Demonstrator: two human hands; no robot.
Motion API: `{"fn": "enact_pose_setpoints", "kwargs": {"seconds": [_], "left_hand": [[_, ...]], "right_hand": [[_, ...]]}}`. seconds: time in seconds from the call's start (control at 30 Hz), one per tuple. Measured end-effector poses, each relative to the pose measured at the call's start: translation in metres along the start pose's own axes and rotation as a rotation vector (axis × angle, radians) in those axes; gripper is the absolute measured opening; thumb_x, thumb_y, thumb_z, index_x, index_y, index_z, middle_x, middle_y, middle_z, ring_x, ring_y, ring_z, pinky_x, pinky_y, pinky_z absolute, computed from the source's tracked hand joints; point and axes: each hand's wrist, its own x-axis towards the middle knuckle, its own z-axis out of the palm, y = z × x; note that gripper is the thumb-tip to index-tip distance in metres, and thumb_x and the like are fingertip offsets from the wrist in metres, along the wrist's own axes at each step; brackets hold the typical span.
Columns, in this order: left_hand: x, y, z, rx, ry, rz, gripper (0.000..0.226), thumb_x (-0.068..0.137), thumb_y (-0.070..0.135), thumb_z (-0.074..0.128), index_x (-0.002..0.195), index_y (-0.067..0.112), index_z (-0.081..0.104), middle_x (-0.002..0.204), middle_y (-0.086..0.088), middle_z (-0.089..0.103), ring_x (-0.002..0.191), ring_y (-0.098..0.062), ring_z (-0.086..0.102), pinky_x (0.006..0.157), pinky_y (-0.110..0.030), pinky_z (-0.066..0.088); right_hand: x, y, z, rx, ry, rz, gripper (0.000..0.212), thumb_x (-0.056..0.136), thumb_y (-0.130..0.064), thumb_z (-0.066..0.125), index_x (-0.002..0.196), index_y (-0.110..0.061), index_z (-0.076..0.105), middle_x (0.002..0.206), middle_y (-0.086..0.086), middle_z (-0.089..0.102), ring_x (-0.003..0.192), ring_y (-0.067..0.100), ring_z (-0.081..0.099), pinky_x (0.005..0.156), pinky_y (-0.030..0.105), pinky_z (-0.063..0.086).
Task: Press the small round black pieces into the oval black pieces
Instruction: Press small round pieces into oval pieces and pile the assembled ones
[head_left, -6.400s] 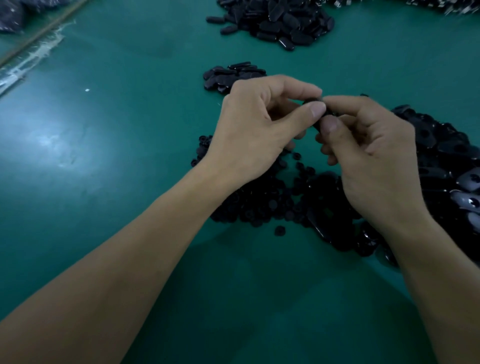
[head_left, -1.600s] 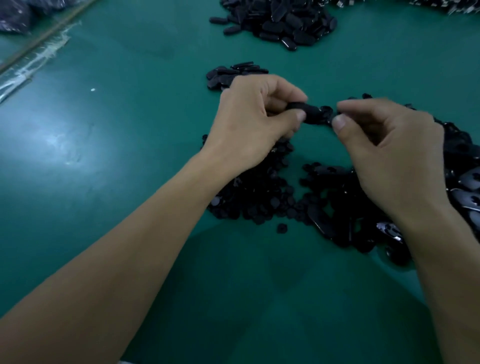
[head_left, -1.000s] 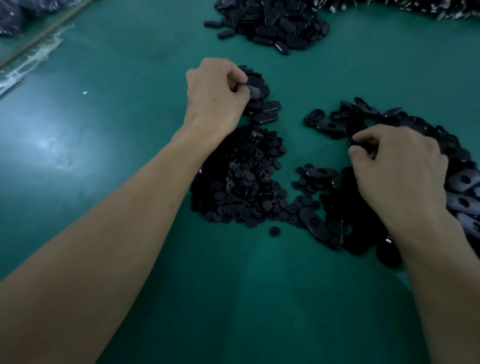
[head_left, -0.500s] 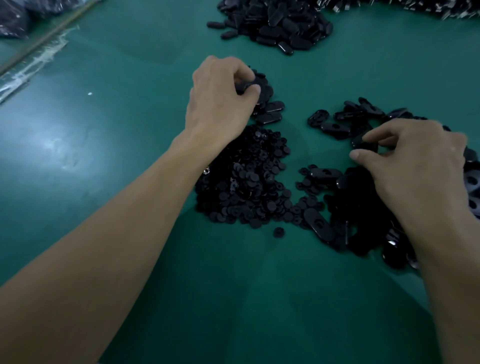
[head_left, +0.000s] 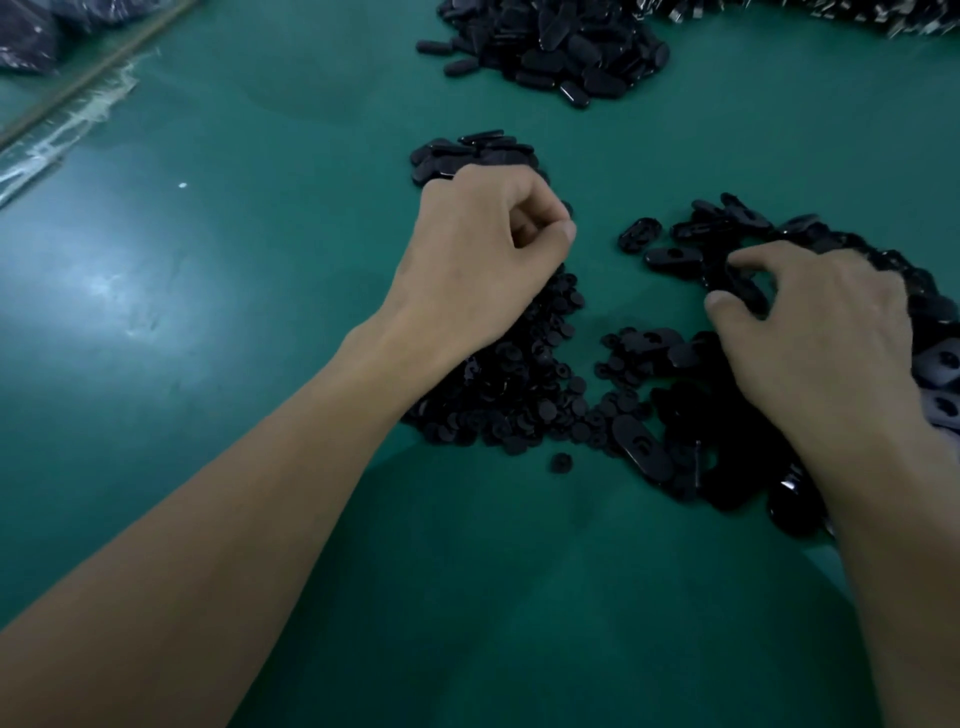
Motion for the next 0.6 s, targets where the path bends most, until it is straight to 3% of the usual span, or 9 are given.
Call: {"fn": "enact_pose_setpoints", "kwargs": {"seconds": [0.17, 0.27, 0.33, 0.43, 0.5, 0.6], "left_hand": [[-0.0036, -0.0010, 0.0007, 0.037, 0.008, -0.008, 0.010, 0.090, 0.025, 0.070, 0.081, 0.025, 0.073, 0.056, 0.015, 0.057, 0.051, 0.001, 0.052, 0.055, -0.015, 0.042], [-0.0047, -0.0012, 0.0020, 0.039, 0.015, -0.005, 0.010, 0.091, 0.025, 0.070, 0.081, 0.025, 0.073, 0.054, 0.015, 0.056, 0.052, 0.000, 0.052, 0.057, -0.021, 0.045], [-0.0054, -0.0012, 0.0027, 0.044, 0.025, -0.006, 0.010, 0.090, 0.026, 0.070, 0.080, 0.025, 0.073, 0.053, 0.015, 0.054, 0.051, -0.001, 0.050, 0.058, -0.026, 0.049], [-0.0060, -0.0024, 0.0030, 0.045, 0.035, -0.009, 0.011, 0.090, 0.025, 0.070, 0.078, 0.025, 0.072, 0.049, 0.015, 0.051, 0.050, -0.001, 0.050, 0.067, -0.034, 0.058], [-0.0065, -0.0022, 0.0032, 0.042, 0.043, -0.011, 0.013, 0.090, 0.025, 0.070, 0.077, 0.026, 0.071, 0.047, 0.015, 0.050, 0.049, -0.001, 0.050, 0.073, -0.036, 0.059], [-0.0068, -0.0021, 0.0042, 0.034, 0.053, -0.011, 0.014, 0.090, 0.025, 0.070, 0.076, 0.026, 0.071, 0.045, 0.015, 0.048, 0.047, 0.000, 0.049, 0.072, -0.034, 0.059]], "right_hand": [[-0.0043, -0.0048, -0.0044, 0.113, 0.011, -0.021, 0.027, 0.099, -0.031, 0.059, 0.121, -0.018, 0.070, 0.106, 0.013, 0.072, 0.113, 0.043, 0.057, 0.098, 0.057, 0.048], [-0.0060, -0.0054, -0.0065, 0.151, 0.035, -0.036, 0.033, 0.102, -0.036, 0.052, 0.109, -0.012, 0.074, 0.077, 0.010, 0.067, 0.082, 0.041, 0.062, 0.080, 0.053, 0.053], [-0.0056, -0.0052, -0.0075, 0.147, 0.035, -0.052, 0.032, 0.104, -0.032, 0.049, 0.108, -0.011, 0.073, 0.073, 0.008, 0.067, 0.068, 0.037, 0.058, 0.074, 0.048, 0.053], [-0.0051, -0.0046, -0.0070, 0.122, 0.024, -0.054, 0.026, 0.100, -0.023, 0.057, 0.121, -0.015, 0.070, 0.103, 0.011, 0.073, 0.092, 0.036, 0.064, 0.090, 0.051, 0.054], [-0.0045, -0.0034, -0.0057, 0.153, 0.031, -0.037, 0.026, 0.099, -0.019, 0.060, 0.122, -0.015, 0.069, 0.110, 0.011, 0.072, 0.105, 0.034, 0.063, 0.096, 0.047, 0.053], [-0.0040, -0.0025, -0.0028, 0.210, 0.058, -0.014, 0.027, 0.097, -0.013, 0.064, 0.124, -0.016, 0.068, 0.113, 0.009, 0.071, 0.108, 0.029, 0.064, 0.096, 0.036, 0.047]]}}
